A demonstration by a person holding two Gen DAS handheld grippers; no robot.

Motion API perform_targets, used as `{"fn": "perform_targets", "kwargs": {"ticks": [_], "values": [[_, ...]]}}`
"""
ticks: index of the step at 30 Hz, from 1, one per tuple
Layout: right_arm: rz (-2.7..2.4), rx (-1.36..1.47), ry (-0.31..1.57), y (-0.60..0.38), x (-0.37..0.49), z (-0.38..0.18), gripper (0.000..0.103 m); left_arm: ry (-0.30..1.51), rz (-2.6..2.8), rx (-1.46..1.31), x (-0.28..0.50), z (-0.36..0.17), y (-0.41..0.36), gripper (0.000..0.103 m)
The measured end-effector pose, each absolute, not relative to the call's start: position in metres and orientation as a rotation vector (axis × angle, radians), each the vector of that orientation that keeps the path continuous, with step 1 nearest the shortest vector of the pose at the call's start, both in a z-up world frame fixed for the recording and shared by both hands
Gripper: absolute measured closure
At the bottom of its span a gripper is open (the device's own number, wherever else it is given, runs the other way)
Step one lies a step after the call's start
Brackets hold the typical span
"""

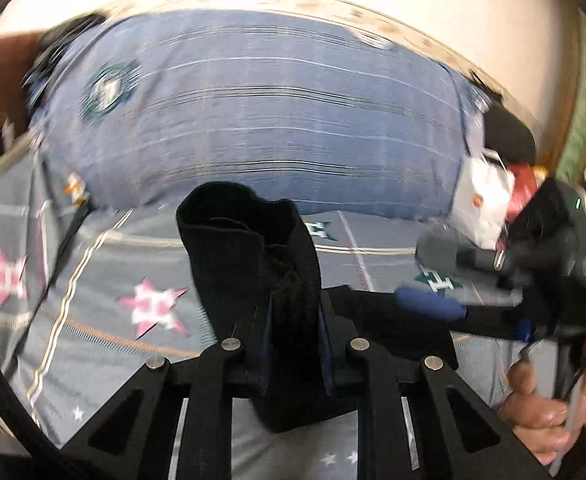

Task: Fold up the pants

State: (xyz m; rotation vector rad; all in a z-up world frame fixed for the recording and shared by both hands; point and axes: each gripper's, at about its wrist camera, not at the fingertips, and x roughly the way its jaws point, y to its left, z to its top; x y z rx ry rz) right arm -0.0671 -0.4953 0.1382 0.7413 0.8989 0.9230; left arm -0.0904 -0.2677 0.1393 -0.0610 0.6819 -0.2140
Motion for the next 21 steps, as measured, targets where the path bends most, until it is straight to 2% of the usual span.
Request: {"fn": "perform_targets", "kwargs": {"ticks": [6, 9, 11, 12, 14, 16, 19, 21], "values": [[0.899, 0.799, 0.824, -0.538, -0.062, 0.142, 0.025, 0.662, -0.323, 0.108, -0.097, 0.136, -0.344, 0.083], [0.848, 0.798, 0.872, -0.559, -0.059, 0.130, 0.027, 0.649, -0.372, 0.221, -0.103, 0.122, -0.380, 0.083], [0.783, 0.760, 0.910, -0.570, -0.057, 0.124, 0.052, 0.668, -0.404, 0.266, -0.098, 0.110, -0.395, 0.083], [0.758, 0.762, 0.932, -0.574, -0.056, 0.119, 0.070, 0.687, -0.417, 0.276, -0.094, 0.104, -0.400, 0.083], [0.681, 0.740, 0.969, -0.582, -0.053, 0.109, 0.080, 0.719, -0.455, 0.269, -0.087, 0.095, -0.409, 0.082], [0.631, 0.756, 0.989, -0.591, -0.049, 0.100, 0.083, 0.748, -0.497, 0.240, -0.078, 0.088, -0.415, 0.079], [0.473, 0.751, 1.051, -0.601, -0.038, 0.084, 0.084, 0.821, -0.583, 0.156, -0.064, 0.072, -0.417, 0.064], [0.378, 0.765, 1.113, -0.607, -0.030, 0.066, 0.084, 0.900, -0.586, 0.137, -0.058, 0.063, -0.416, 0.062]]}}
